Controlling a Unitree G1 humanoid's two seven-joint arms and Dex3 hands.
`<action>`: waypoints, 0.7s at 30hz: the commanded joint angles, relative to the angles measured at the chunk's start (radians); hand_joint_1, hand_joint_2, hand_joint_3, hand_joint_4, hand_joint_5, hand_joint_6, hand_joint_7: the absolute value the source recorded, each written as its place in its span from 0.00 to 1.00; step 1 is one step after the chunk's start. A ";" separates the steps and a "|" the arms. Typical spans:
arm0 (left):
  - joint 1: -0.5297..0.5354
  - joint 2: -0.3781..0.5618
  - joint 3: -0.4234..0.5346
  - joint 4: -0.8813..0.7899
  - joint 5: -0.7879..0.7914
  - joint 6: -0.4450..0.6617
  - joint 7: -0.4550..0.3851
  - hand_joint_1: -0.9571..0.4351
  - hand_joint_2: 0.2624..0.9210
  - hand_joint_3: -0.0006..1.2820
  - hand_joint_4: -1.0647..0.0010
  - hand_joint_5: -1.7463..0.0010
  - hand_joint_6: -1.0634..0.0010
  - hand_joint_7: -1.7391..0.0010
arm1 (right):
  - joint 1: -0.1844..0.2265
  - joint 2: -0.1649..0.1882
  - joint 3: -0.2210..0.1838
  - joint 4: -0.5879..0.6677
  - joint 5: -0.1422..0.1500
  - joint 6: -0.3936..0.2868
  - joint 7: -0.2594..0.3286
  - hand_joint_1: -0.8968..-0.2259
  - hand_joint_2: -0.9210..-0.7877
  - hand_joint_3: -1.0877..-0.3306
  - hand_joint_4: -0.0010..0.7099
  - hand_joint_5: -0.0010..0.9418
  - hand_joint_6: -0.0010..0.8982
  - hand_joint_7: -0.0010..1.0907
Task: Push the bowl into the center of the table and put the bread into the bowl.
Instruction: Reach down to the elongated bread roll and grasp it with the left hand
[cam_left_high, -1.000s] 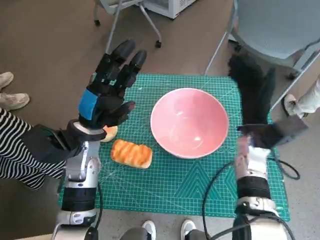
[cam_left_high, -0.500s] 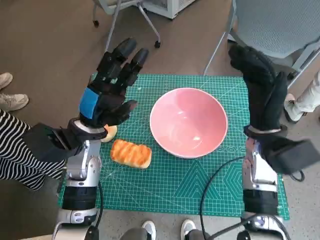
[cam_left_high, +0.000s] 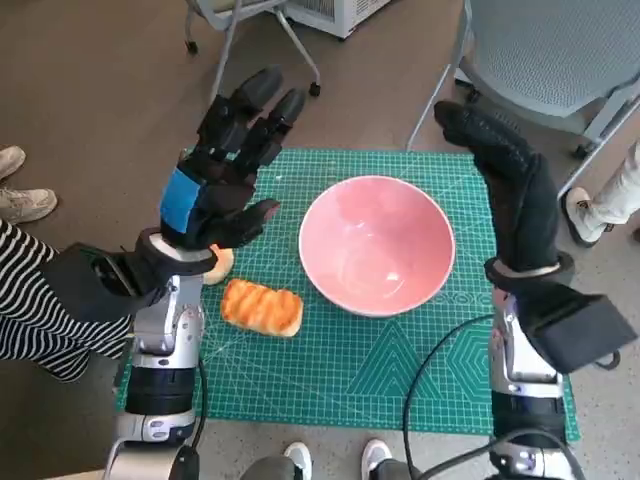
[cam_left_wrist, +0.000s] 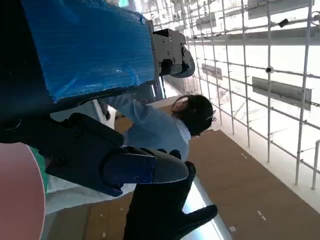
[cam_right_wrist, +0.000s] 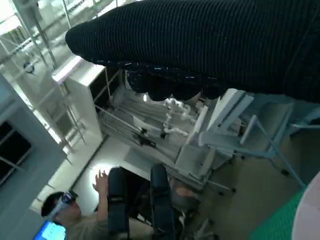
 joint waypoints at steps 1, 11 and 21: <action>-0.019 0.026 0.004 -0.021 -0.001 -0.014 -0.019 0.28 1.00 0.22 0.86 1.00 1.00 0.74 | 0.028 -0.008 0.004 -0.010 0.001 0.032 -0.001 0.11 0.00 0.55 0.36 0.01 0.13 0.53; -0.050 0.408 -0.051 -0.073 0.348 0.042 -0.107 0.27 0.89 0.08 0.85 1.00 0.94 0.74 | 0.047 -0.005 -0.006 -0.025 0.021 0.035 0.004 0.13 0.00 0.55 0.36 0.01 0.12 0.55; -0.023 0.649 -0.119 -0.306 0.522 0.346 -0.238 0.55 0.65 0.01 0.84 1.00 0.67 0.93 | 0.056 -0.006 -0.020 -0.031 0.024 0.040 -0.002 0.16 0.00 0.56 0.37 0.01 0.13 0.56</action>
